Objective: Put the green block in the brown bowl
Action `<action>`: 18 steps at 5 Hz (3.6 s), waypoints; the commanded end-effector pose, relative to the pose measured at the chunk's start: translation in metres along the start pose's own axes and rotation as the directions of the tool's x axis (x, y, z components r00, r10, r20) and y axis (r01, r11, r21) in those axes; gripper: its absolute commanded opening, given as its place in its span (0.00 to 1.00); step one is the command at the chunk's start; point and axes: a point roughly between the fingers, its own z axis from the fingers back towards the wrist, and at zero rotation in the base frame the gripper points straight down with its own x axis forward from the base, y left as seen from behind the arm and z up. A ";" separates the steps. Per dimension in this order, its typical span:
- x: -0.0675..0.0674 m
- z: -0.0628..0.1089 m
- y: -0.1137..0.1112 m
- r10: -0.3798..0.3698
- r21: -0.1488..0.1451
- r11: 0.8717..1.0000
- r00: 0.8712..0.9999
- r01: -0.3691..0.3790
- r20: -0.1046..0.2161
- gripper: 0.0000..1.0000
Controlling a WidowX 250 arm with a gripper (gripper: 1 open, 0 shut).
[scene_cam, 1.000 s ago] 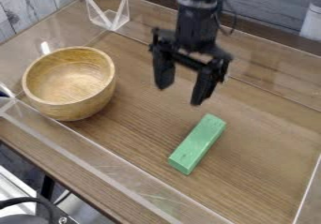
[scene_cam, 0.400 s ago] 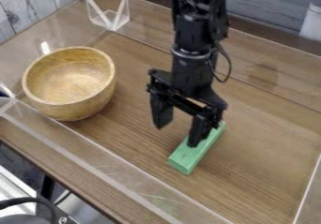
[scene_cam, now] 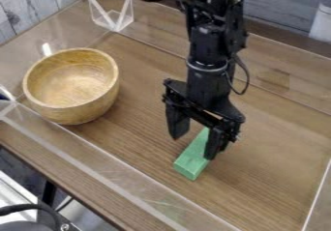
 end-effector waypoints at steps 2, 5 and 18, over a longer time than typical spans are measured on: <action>0.003 0.006 0.000 0.005 -0.027 1.000 0.998 -0.003 0.058 1.00; 0.003 0.012 0.003 0.035 -0.059 0.998 0.995 -0.029 0.098 1.00; 0.010 0.018 0.010 0.086 -0.066 0.995 0.991 -0.079 0.104 0.00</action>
